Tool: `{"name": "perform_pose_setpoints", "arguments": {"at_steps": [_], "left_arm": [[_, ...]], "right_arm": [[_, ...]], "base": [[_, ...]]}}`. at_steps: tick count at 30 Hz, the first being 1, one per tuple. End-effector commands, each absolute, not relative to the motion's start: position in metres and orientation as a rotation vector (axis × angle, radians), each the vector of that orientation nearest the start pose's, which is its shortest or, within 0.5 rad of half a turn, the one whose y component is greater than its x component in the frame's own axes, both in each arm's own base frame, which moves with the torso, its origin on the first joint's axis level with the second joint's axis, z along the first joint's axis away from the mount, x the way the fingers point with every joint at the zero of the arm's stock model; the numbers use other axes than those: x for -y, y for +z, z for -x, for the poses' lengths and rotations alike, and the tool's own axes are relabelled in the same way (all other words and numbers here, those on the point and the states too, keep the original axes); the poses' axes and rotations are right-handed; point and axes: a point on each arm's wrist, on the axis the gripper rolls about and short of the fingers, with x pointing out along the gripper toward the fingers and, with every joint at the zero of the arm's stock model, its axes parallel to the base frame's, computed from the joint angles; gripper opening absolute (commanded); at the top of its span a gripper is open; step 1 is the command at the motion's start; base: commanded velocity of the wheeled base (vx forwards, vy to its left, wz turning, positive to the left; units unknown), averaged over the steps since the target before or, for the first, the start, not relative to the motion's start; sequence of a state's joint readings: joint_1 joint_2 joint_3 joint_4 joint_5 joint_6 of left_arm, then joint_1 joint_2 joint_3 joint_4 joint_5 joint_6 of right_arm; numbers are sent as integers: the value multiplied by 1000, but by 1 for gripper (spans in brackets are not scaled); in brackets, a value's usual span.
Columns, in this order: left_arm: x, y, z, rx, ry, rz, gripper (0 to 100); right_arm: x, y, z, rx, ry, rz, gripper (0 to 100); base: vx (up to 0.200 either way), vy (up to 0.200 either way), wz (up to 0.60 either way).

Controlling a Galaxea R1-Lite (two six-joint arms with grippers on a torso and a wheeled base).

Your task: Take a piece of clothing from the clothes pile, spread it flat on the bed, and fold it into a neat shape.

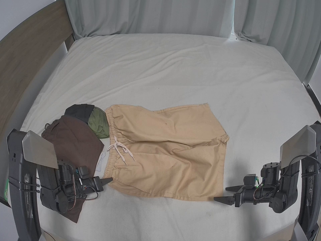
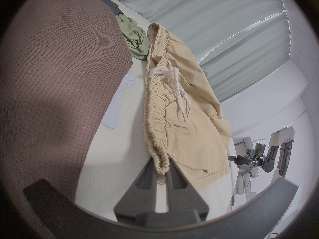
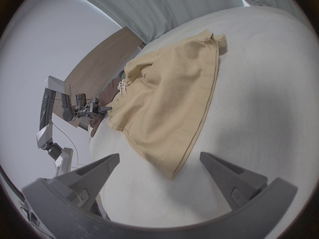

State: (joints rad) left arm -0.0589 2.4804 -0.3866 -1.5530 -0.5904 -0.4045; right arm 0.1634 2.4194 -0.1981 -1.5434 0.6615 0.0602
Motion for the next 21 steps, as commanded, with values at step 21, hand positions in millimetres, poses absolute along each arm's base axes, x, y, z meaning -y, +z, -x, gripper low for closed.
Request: {"name": "perform_pose_setpoints", "arguments": {"at_steps": [21], "left_arm": [[28, -56, -299, -651, -514, 527, 0]], "right_arm": [[-70, -64, -256, -724, 816, -222, 100]], "base": [[0, 0, 0]]}}
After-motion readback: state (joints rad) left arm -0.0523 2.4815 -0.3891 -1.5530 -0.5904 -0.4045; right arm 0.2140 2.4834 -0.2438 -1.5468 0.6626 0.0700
